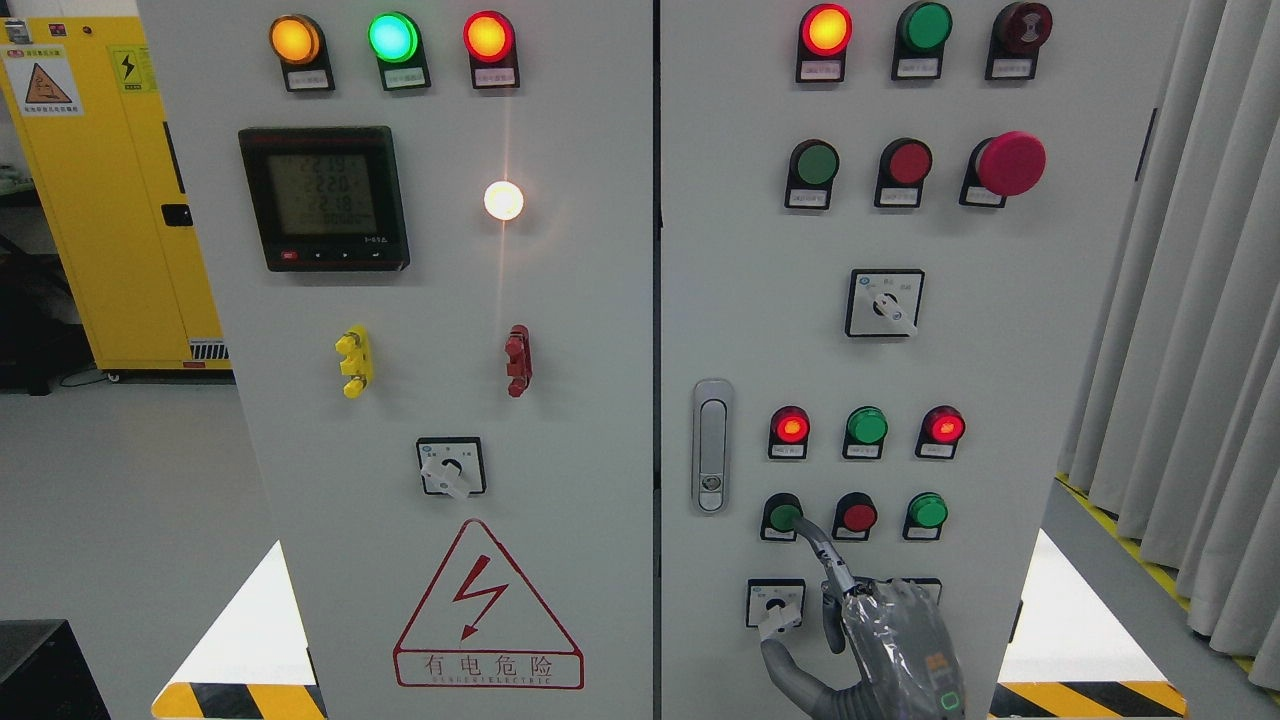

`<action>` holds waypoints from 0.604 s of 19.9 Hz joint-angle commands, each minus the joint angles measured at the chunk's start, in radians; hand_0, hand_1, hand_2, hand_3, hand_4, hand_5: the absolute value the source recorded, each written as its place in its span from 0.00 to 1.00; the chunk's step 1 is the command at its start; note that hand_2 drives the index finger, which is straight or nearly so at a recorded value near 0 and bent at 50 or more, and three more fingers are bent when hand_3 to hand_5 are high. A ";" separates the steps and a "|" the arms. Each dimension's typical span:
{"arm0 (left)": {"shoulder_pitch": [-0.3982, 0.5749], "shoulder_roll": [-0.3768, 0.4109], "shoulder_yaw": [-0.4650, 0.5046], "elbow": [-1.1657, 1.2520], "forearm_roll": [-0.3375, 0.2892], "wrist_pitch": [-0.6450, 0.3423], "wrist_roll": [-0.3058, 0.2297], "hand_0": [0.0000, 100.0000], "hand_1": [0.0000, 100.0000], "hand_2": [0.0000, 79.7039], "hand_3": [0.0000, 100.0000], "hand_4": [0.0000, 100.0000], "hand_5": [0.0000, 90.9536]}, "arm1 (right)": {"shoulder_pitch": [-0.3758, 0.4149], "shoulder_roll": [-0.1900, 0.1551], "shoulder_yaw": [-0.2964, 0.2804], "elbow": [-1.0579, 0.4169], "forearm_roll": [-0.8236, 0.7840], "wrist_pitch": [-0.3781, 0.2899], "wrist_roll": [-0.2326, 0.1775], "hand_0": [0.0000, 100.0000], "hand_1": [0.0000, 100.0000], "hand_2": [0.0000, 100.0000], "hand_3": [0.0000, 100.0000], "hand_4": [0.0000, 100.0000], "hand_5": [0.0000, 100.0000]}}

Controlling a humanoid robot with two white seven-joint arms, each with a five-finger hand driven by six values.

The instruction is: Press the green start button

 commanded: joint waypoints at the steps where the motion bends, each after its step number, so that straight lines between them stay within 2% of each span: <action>1: 0.000 0.000 0.000 0.000 0.000 -0.001 0.000 0.12 0.56 0.00 0.00 0.00 0.00 | 0.050 -0.003 0.017 -0.060 -0.079 -0.017 -0.027 0.28 0.69 0.00 0.98 0.96 1.00; 6: 0.000 0.000 0.000 0.000 0.000 -0.001 0.000 0.12 0.56 0.00 0.00 0.00 0.00 | 0.102 -0.003 0.038 -0.091 -0.301 -0.027 -0.022 0.28 0.67 0.00 0.95 0.98 1.00; 8: 0.000 0.000 0.000 0.000 0.000 -0.001 0.000 0.12 0.56 0.00 0.00 0.00 0.00 | 0.122 -0.003 0.038 -0.106 -0.407 -0.027 -0.016 0.28 0.65 0.03 0.95 0.96 0.96; 9: 0.000 0.000 0.000 0.000 0.000 -0.001 0.000 0.12 0.56 0.00 0.00 0.00 0.00 | 0.131 -0.003 0.038 -0.111 -0.459 -0.029 -0.013 0.28 0.64 0.08 0.86 0.87 0.82; 10: 0.000 0.000 0.000 0.000 0.000 -0.001 0.000 0.12 0.56 0.00 0.00 0.00 0.00 | 0.140 -0.003 0.040 -0.112 -0.514 -0.029 -0.007 0.28 0.63 0.10 0.71 0.75 0.71; 11: 0.000 0.000 0.000 0.000 0.000 -0.001 0.000 0.12 0.56 0.00 0.00 0.00 0.00 | 0.149 -0.003 0.046 -0.117 -0.567 -0.029 0.015 0.28 0.63 0.10 0.64 0.71 0.67; 12: 0.000 0.000 0.000 0.000 0.000 -0.001 0.000 0.12 0.56 0.00 0.00 0.00 0.00 | 0.165 -0.003 0.051 -0.123 -0.614 -0.029 0.038 0.28 0.62 0.10 0.48 0.55 0.52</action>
